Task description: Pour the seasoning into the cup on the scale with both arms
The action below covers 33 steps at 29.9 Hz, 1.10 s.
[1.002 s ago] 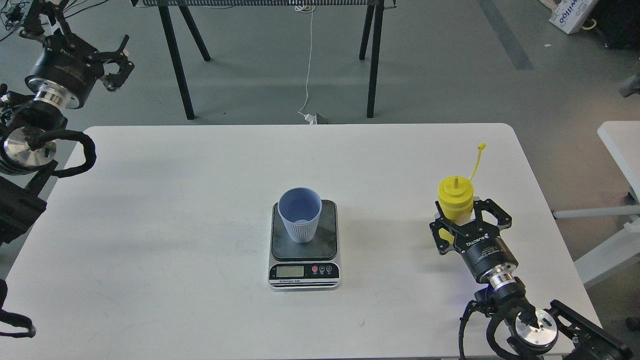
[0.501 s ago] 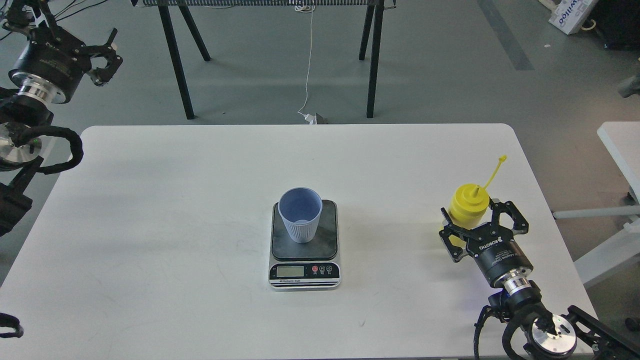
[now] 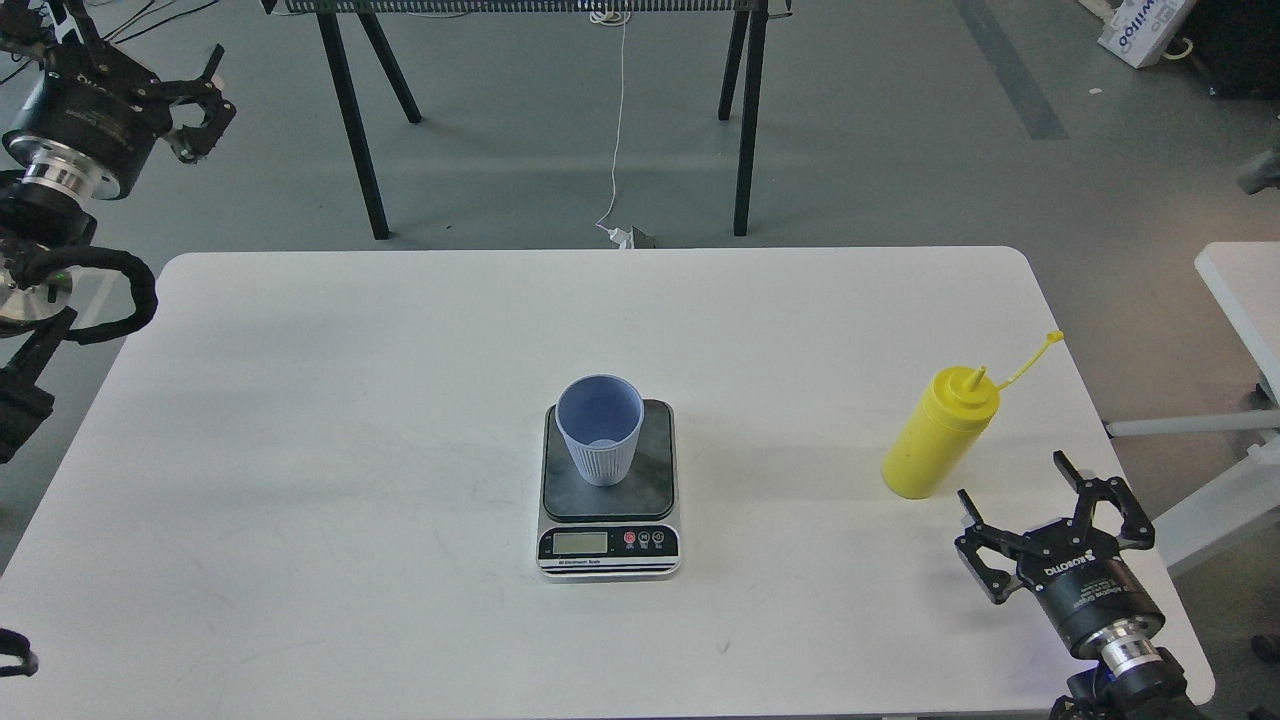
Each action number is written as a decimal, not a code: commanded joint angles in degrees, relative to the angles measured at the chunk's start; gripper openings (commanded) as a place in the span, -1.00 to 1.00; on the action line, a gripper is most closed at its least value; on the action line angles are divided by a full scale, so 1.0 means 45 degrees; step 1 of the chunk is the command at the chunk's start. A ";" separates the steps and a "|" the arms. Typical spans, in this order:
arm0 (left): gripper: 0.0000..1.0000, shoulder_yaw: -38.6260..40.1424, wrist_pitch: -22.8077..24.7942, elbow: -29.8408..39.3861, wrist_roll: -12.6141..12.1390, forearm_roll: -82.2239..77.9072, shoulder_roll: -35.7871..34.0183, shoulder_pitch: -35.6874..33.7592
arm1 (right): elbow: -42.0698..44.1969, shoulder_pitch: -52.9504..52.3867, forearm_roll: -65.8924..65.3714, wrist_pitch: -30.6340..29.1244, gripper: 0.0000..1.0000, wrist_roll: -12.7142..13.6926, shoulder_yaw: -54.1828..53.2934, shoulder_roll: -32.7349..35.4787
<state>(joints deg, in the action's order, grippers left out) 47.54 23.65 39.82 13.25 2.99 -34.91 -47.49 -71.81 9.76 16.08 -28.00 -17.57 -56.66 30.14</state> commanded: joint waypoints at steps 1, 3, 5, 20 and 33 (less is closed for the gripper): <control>0.99 -0.0018 0.0018 0.0000 -0.0015 0.0000 -0.0036 0.0006 | -0.0233 0.0136 -0.0018 0.0001 0.97 -0.0002 -0.0533 0.1307; 0.99 -0.0019 0.0018 0.0000 -0.0034 0.0000 -0.0036 0.0006 | -0.0233 -0.0039 -0.0056 0.0001 0.97 -0.0002 -0.0806 0.1991; 0.99 -0.0019 0.0018 0.0000 -0.0034 0.0000 0.0003 0.0006 | -0.0136 -0.0486 -0.0154 0.0001 0.97 -0.0002 -0.1080 0.2538; 0.99 0.0001 0.0038 0.0000 -0.0034 0.0000 0.0004 -0.0014 | 0.4567 -1.0229 -0.0486 0.0001 0.96 0.0231 0.0262 0.1313; 0.99 0.0021 0.0135 -0.0020 0.0024 0.0000 0.0101 0.0162 | 0.7657 -1.2813 -0.0369 0.0001 0.99 0.1111 0.1028 -0.1422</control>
<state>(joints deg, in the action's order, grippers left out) 47.61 24.15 39.73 13.27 2.99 -34.38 -46.86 -38.20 -47.58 14.45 -28.00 -12.69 -52.15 25.77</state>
